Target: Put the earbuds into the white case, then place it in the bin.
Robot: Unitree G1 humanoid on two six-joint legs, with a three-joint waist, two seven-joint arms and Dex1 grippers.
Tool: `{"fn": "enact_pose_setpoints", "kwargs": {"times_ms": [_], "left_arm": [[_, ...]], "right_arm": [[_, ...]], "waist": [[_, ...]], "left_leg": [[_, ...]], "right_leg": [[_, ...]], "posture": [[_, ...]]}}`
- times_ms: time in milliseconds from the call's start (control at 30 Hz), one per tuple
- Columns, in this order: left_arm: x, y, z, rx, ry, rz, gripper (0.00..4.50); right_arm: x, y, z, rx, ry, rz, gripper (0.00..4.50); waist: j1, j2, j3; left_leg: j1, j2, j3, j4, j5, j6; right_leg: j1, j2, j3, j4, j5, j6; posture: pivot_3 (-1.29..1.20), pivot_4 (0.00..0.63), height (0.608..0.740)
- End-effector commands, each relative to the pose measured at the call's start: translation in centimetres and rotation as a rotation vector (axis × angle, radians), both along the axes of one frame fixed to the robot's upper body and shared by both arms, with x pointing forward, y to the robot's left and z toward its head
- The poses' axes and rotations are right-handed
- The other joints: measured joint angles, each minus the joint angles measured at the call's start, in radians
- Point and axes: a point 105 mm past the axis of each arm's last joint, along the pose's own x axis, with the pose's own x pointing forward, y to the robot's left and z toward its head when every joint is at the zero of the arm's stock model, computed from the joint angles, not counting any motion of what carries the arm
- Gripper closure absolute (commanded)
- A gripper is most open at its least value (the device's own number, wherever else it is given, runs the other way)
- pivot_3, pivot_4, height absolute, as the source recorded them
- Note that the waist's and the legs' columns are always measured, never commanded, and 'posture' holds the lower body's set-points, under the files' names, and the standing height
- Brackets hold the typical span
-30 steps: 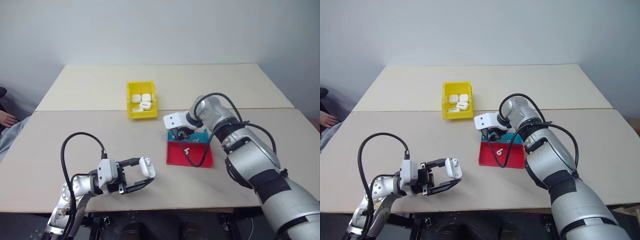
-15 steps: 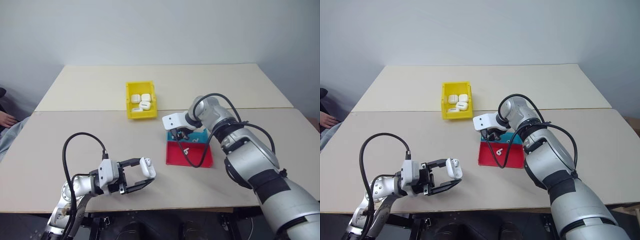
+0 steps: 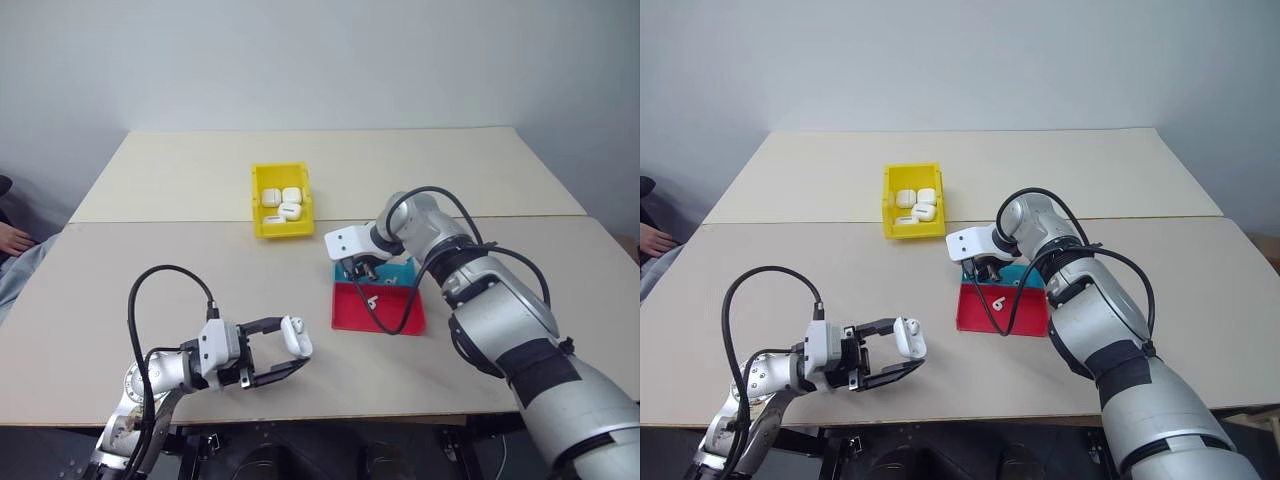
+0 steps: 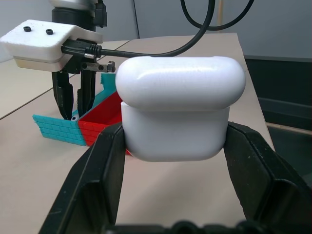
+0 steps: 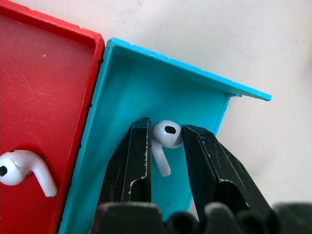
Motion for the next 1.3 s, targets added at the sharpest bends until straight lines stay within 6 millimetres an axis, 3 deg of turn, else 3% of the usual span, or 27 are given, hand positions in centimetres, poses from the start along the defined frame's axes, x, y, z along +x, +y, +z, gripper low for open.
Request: {"fn": "enact_pose_setpoints", "kwargs": {"times_ms": [33,367,533,633,700,867,967,1133,1300], "left_arm": [[-0.1,-0.4,1.2,-0.017,-0.051,-0.024,1.75],[0.3,-0.6,1.3,-0.019,-0.058,-0.043,1.75],[0.5,-0.7,2.1,-0.056,-0.067,-0.028,1.75],[0.8,-1.2,3.4,-0.106,-0.076,-0.037,1.75],[1.0,-1.8,4.4,-0.14,-0.08,-0.063,1.75],[2.1,-3.3,6.0,-0.174,-0.082,-0.142,1.75],[3.1,-5.2,7.2,-0.208,-0.084,-0.18,1.75],[3.9,-7.1,9.4,-0.273,-0.036,-0.239,1.75],[3.9,-7.8,11.2,-0.306,-0.022,-0.3,1.75]], "right_arm": [[0.2,0.1,1.4,0.054,-0.019,-0.002,3.28],[0.1,0.0,2.4,0.096,-0.023,0.0,3.28],[0.2,-0.1,6.2,0.25,-0.076,-0.026,3.28],[-0.4,-1.3,10.6,0.44,-0.128,-0.081,3.28],[-1.8,-2.8,13.9,0.591,-0.166,-0.112,3.28],[-6.7,-5.3,18.6,0.864,-0.177,-0.174,3.28],[-10.2,-5.9,20.0,0.993,-0.138,-0.183,3.28],[-14.3,-6.8,21.6,1.217,-0.043,-0.214,3.28],[-16.8,-7.9,22.4,1.463,0.099,-0.191,3.28]], "waist": [[0.0,0.0,0.0],[0.0,0.0,0.0],[0.002,0.0,0.0],[0.008,0.0,0.0],[0.018,0.0,0.0],[0.028,0.0,0.0],[0.03,0.0,0.0],[0.025,0.0,0.0],[0.025,0.0,0.0]], "left_leg": [[0.0,0.0,0.0,0.0,0.0,0.0],[0.0,0.0,0.0,0.0,0.0,0.0],[-0.001,0.0,0.0,0.0,0.0,-0.001],[-0.001,0.0,0.0,0.0,0.001,-0.001],[-0.002,0.0,-0.001,0.0,0.0,0.0],[-0.002,0.0,-0.001,0.001,0.0,0.001],[-0.002,-0.001,-0.001,0.002,-0.001,0.001],[-0.001,-0.001,-0.003,0.002,-0.001,0.002],[-0.001,-0.001,-0.006,0.002,-0.001,0.002]], "right_leg": [[0.0,0.0,0.0,0.0,0.0,0.0],[0.0,0.0,0.0,0.0,0.0,0.0],[0.0,0.0,0.0,0.0,0.0,0.0],[0.0,0.0,0.0,0.0,0.0,0.0],[0.0,0.0,-0.001,0.0,0.0,0.0],[0.001,0.0,-0.002,0.0,0.0,0.0],[0.0,0.0,-0.001,0.0,0.0,0.0],[0.001,0.0,0.0,0.0,0.0,0.0],[0.002,0.0,-0.001,0.0,0.0,0.0]], "posture": [[0.0,0.15,0.74],[0.0,0.15,0.74],[0.0,0.15,0.74],[0.0,0.15,0.74],[0.0,0.15,0.74],[0.0,0.15,0.74],[0.0,0.15,0.74],[0.0,0.15,0.74],[0.0,0.15,0.74]]}}
